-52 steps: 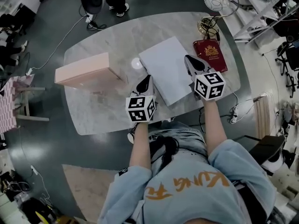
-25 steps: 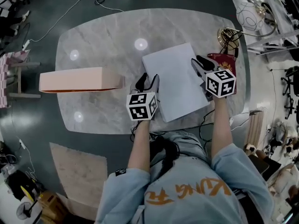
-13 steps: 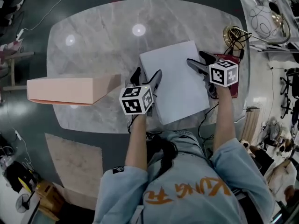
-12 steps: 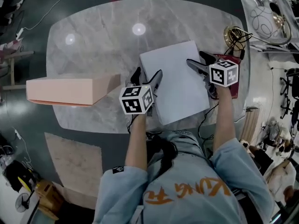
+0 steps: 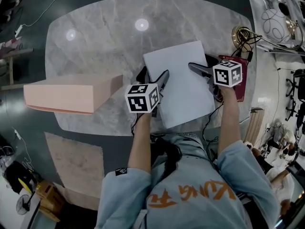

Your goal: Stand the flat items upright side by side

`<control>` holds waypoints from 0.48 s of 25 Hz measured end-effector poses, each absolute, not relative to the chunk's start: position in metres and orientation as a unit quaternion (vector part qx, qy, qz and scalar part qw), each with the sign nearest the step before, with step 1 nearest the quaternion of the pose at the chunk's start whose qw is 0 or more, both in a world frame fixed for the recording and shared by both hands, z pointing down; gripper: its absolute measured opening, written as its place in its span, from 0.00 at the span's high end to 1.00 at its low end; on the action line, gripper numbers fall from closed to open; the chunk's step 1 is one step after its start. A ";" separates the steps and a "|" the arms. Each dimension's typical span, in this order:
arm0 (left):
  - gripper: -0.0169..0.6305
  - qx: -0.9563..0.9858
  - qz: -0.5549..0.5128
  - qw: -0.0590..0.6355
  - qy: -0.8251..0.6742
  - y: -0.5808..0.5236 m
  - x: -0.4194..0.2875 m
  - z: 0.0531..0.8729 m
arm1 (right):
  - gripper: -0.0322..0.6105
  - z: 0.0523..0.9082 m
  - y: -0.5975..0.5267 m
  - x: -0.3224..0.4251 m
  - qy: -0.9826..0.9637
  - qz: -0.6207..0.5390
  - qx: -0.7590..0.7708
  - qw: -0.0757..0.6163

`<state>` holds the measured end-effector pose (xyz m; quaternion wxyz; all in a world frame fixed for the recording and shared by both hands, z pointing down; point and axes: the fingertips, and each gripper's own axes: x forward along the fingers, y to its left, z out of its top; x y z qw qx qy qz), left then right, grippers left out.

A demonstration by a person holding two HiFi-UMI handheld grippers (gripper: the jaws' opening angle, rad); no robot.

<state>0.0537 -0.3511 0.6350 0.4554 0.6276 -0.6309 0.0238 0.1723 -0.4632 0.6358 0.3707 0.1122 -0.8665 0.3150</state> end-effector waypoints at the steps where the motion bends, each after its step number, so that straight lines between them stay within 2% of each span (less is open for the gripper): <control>1: 0.37 0.628 0.025 0.454 -0.632 -0.351 0.054 0.634 | 0.33 0.635 -0.462 0.172 -0.867 0.316 0.114 0.369; 12: 0.38 0.652 0.035 0.382 -0.654 -0.350 0.053 0.591 | 0.34 0.591 -0.454 0.173 -0.898 0.269 0.149 0.316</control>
